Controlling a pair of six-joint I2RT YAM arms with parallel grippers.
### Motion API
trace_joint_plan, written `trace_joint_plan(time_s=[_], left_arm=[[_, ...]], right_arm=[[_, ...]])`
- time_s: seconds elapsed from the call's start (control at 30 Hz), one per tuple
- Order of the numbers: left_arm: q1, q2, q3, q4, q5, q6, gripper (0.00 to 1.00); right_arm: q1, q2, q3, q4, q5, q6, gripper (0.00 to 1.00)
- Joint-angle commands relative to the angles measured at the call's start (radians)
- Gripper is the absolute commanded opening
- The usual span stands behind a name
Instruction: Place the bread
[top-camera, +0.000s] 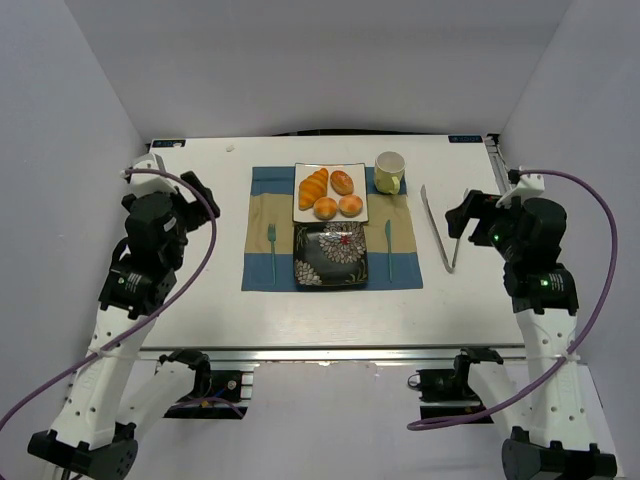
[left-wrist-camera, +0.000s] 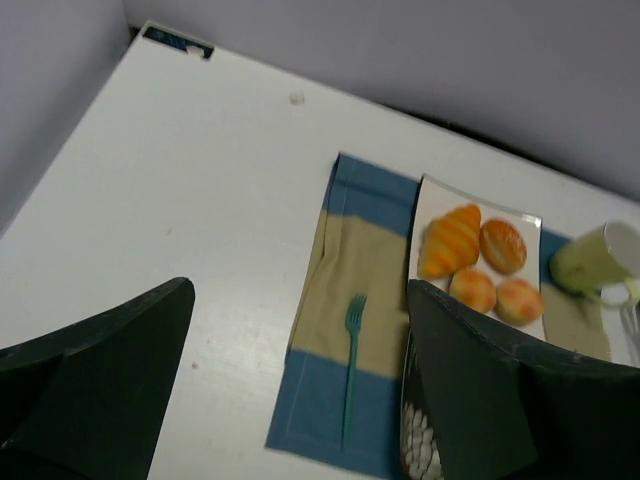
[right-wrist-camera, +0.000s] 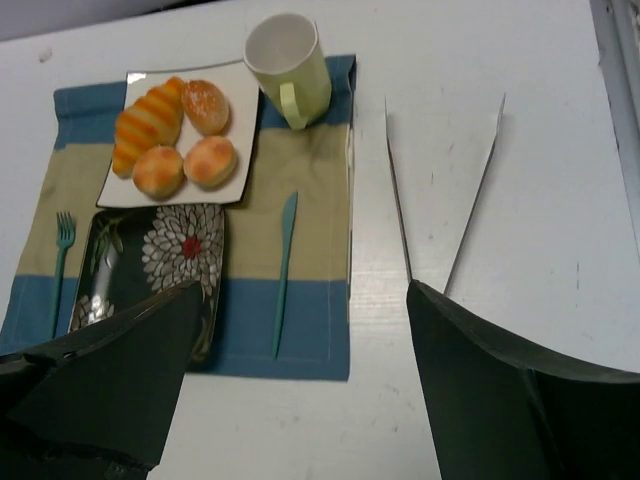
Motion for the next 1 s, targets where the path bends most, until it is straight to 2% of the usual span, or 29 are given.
trace_joint_plan(time_s=[0.0,0.1,0.2,0.27,0.43,0.57,0.6,0.63,0.7,0.77,0.83,0.97], left_arm=[[0.000,-0.020,0.006,-0.192,0.092,0.007,0.98],[0.000,0.006,0.009,-0.280,0.091,0.054,0.98],[0.000,0.047,0.029,-0.343,0.063,0.072,0.98],[0.000,0.055,0.031,-0.358,0.051,0.070,0.98],[0.000,0.049,0.035,-0.335,0.078,0.119,0.98],[0.000,0.098,0.035,-0.298,0.083,0.147,0.98],[0.000,0.109,0.028,-0.283,0.092,0.152,0.98],[0.000,0.135,0.014,-0.259,0.107,0.156,0.97],[0.000,0.176,0.012,-0.254,0.163,0.173,0.86],[0.000,0.233,0.008,-0.242,0.201,0.173,0.88],[0.000,0.258,0.003,-0.226,0.233,0.167,0.93],[0.000,0.264,-0.017,-0.194,0.293,0.144,0.95]], right_arm=[[0.003,-0.046,0.076,-0.097,-0.001,0.008,0.89],[0.003,-0.059,0.101,-0.100,-0.021,0.006,0.89],[0.003,-0.062,0.055,-0.139,0.086,0.115,0.89],[0.003,-0.034,0.017,-0.096,0.102,0.095,0.89],[0.003,0.113,0.013,-0.056,0.109,0.071,0.89],[0.003,0.298,0.027,-0.004,0.216,-0.038,0.89],[0.003,0.328,0.036,0.004,0.242,-0.084,0.86],[0.003,0.357,0.038,0.013,0.258,-0.098,0.82],[0.003,0.427,0.035,0.060,0.237,-0.135,0.82],[0.003,0.473,0.040,0.091,0.208,-0.156,0.89],[0.001,0.564,0.079,0.082,0.163,-0.155,0.89],[0.001,0.670,0.096,0.114,0.158,-0.146,0.89]])
